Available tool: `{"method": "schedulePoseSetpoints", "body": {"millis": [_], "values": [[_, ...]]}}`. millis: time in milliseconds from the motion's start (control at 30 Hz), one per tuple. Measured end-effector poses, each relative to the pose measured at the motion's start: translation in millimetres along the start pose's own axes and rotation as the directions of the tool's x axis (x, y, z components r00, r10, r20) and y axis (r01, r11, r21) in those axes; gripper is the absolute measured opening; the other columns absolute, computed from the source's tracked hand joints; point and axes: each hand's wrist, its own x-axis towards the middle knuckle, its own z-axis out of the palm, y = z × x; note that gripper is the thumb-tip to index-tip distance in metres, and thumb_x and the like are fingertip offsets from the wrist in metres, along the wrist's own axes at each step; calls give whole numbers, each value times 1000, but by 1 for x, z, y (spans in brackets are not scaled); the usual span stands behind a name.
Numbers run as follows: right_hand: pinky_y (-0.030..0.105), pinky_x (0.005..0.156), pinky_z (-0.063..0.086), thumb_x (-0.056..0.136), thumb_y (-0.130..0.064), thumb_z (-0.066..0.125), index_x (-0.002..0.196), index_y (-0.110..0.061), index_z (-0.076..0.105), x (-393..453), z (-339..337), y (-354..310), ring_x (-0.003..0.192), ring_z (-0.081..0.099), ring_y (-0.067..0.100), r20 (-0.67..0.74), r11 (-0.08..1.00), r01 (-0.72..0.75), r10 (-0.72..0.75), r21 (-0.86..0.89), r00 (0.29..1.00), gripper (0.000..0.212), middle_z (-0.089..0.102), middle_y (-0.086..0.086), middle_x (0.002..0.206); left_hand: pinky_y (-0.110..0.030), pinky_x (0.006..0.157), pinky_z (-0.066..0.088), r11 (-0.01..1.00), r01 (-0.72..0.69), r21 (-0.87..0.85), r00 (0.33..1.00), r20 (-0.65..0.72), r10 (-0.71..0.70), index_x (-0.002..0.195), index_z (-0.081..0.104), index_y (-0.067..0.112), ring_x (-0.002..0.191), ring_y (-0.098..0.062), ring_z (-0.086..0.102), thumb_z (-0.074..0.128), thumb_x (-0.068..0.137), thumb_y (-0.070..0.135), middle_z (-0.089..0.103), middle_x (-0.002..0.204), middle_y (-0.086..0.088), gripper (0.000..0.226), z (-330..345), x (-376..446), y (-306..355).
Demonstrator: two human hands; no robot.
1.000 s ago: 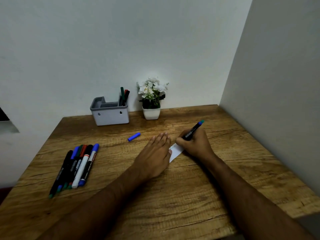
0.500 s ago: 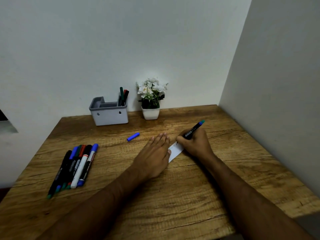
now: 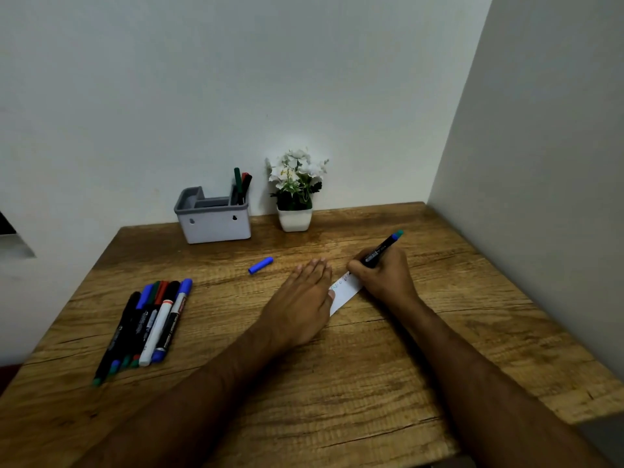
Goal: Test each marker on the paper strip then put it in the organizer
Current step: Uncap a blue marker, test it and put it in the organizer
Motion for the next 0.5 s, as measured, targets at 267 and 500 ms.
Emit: {"method": "schedulePoseSetpoints", "body": {"millis": [267,500], "values": [[26,58,56,83,-12,72,72,-12,77,0,1,0,64,71,9,-49,999,-46,46,3,998,12,74,-2,68,-30,123,-8,1000,-3,6,1000,6,3,159,2,15,153,-10,-6,17,107,40,-2,168,-1,59,1,1,-1],[21,56,57,83,-13,74,74,-14,78,-1,1,-2,65,70,2,-53,998,-62,62,-9,997,11,74,-7,69,-29,123,-7,1000,2,-2,1000,0,-2,159,2,15,153,-10,-6,17,108,39,-2,168,-1,59,-1,0,0]]}}
